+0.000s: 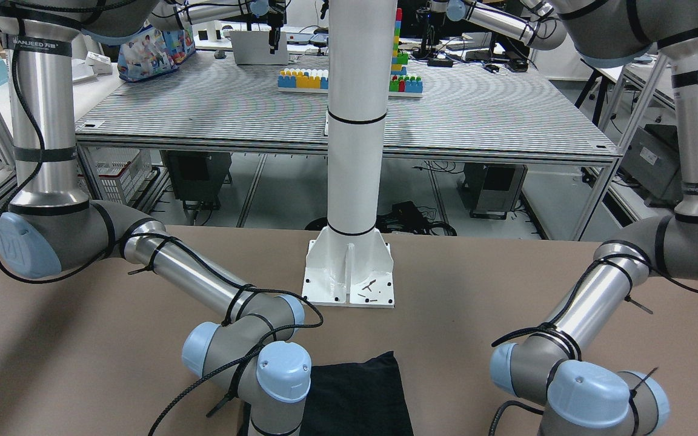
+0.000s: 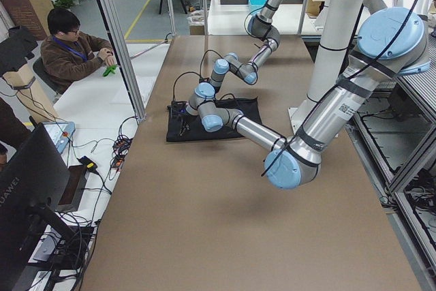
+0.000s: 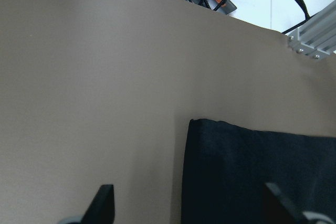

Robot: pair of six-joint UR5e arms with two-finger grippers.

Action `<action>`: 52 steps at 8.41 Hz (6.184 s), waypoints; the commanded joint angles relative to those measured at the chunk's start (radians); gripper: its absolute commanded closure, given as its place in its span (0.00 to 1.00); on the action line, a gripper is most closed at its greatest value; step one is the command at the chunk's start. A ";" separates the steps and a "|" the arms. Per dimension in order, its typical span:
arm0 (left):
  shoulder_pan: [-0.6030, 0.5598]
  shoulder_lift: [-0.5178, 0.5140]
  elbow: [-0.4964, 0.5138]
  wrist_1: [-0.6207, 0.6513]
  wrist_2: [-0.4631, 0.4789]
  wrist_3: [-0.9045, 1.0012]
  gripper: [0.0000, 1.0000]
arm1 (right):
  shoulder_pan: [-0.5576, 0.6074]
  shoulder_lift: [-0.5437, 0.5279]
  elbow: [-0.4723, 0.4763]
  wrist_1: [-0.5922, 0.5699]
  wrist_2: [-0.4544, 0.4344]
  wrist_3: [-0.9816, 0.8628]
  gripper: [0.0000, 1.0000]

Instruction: Fold clothes

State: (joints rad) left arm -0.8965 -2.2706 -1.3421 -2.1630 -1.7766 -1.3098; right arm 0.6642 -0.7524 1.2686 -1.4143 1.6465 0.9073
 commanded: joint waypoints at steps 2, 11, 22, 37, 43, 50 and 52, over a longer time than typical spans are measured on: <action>0.005 -0.016 0.007 0.002 0.003 -0.005 0.00 | 0.098 -0.054 -0.023 0.049 0.001 -0.161 0.06; 0.002 -0.024 0.007 0.015 0.002 -0.005 0.00 | 0.082 -0.022 0.006 0.115 0.130 -0.076 0.06; -0.001 -0.017 0.007 0.015 0.000 -0.003 0.00 | 0.067 0.025 -0.081 0.170 0.016 -0.057 0.06; 0.004 -0.030 0.009 0.017 0.003 -0.008 0.00 | 0.141 -0.036 -0.115 0.201 0.056 -0.148 0.06; 0.004 -0.032 0.009 0.017 0.002 -0.006 0.00 | 0.129 -0.034 -0.074 0.199 0.145 -0.114 0.06; 0.005 -0.041 0.011 0.021 0.003 -0.008 0.00 | 0.115 -0.163 0.009 0.207 0.157 -0.093 0.06; 0.005 -0.073 0.007 0.081 0.019 -0.014 0.00 | 0.146 -0.183 0.041 0.203 0.186 -0.126 0.06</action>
State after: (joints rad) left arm -0.8914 -2.3213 -1.3328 -2.1213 -1.7719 -1.3198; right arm 0.7828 -0.9088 1.2708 -1.2062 1.8033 0.8071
